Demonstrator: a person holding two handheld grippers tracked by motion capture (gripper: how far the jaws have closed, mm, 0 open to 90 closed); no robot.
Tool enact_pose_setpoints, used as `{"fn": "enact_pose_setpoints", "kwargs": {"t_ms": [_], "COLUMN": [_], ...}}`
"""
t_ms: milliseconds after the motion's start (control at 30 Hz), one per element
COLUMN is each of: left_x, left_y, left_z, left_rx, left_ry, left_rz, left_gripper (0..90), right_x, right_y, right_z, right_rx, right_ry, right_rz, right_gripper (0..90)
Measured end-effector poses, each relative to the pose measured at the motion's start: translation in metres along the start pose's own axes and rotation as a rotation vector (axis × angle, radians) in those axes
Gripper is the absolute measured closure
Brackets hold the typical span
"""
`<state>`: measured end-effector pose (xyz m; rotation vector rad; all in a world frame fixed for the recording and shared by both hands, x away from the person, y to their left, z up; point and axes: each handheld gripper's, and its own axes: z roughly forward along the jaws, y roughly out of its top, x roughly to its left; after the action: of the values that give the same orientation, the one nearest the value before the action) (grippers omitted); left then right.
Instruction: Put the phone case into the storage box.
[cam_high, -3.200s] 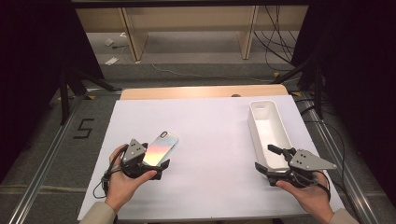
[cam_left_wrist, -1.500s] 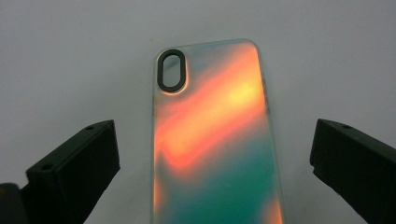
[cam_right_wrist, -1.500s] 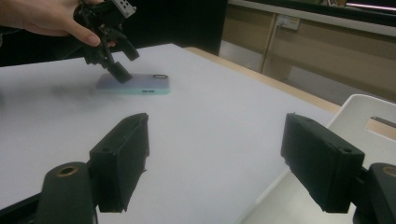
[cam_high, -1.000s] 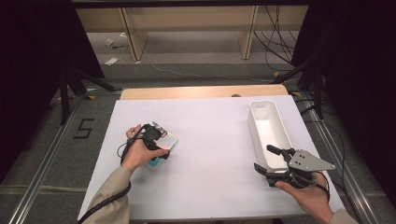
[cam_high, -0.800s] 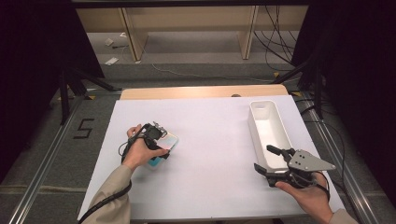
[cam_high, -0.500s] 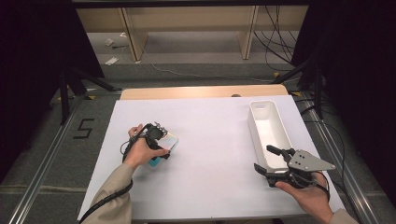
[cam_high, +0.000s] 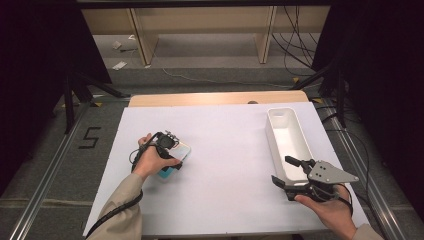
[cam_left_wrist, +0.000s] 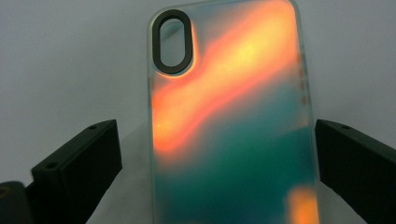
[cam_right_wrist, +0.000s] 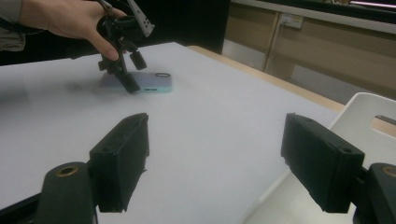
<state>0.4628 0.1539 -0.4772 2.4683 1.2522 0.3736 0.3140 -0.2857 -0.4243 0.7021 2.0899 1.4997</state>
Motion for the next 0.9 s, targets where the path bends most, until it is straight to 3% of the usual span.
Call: {"fn": "enact_pose_setpoints", "kwargs": {"t_ms": [367,533,900], "left_x": [0.0032,0.0045,0.0058], "left_y": [0.0046,0.004,0.0038], "left_z": [0.0008,0.0015,0.0009], "left_rx": [0.047,0.048,0.05], "left_ry": [-0.035,-0.052,-0.074], "left_rz": [-0.033,-0.057,-0.06], "left_gripper": [5.9,6.5,10.1], "right_x": [0.0,-0.0001,-0.0001], "right_y": [-0.0004,-0.0005,-0.001], "right_z": [0.0005,0.0007,0.0014], "right_rx": [0.002,0.002,0.008], "right_ry": [0.005,0.005,0.004], "right_rz": [0.001,0.0,-0.001], "right_gripper": [24.3,24.3,24.2]}}
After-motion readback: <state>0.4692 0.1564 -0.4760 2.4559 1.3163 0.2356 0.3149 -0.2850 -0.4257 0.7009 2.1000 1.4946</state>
